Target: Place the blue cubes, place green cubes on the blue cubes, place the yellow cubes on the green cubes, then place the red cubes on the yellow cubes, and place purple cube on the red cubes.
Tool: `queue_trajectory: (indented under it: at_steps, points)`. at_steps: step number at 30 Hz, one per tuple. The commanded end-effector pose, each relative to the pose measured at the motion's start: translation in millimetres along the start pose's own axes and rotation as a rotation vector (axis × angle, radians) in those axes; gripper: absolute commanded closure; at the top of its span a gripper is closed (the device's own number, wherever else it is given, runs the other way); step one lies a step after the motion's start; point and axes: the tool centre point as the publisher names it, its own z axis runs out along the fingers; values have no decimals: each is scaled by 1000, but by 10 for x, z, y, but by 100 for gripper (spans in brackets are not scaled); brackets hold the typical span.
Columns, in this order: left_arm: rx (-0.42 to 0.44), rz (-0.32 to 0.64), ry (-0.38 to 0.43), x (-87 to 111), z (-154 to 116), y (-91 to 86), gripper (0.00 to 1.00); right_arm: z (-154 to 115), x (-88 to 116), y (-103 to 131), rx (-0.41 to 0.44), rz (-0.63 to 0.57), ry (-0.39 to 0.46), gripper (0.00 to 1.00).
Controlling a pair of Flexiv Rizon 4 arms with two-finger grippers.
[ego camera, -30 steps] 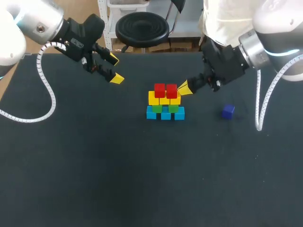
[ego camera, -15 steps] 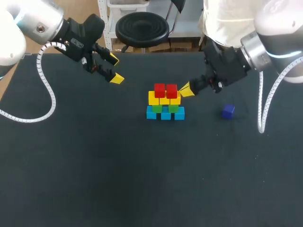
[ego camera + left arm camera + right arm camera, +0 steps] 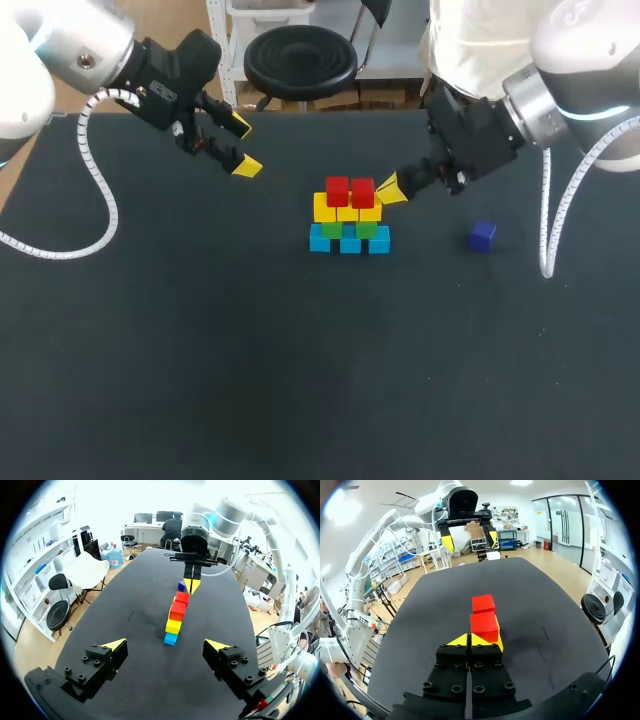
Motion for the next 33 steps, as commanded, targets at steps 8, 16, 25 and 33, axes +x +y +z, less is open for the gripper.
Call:
queue_trajectory:
  at_steps: [8,16,25,33]
  points:
    - [0,3,-5,14,-2,-3,0,25,-27,-42,-12,-8,-2,100]
    - [0,3,-5,14,-2,-3,0,29,-39,-32,-13,-11,-2,100]
    - [0,3,-5,14,-2,-3,0,-70,-16,-25,14,1,2,100]
    - [0,3,-5,14,-2,-3,0,12,-15,-43,-8,0,6,100]
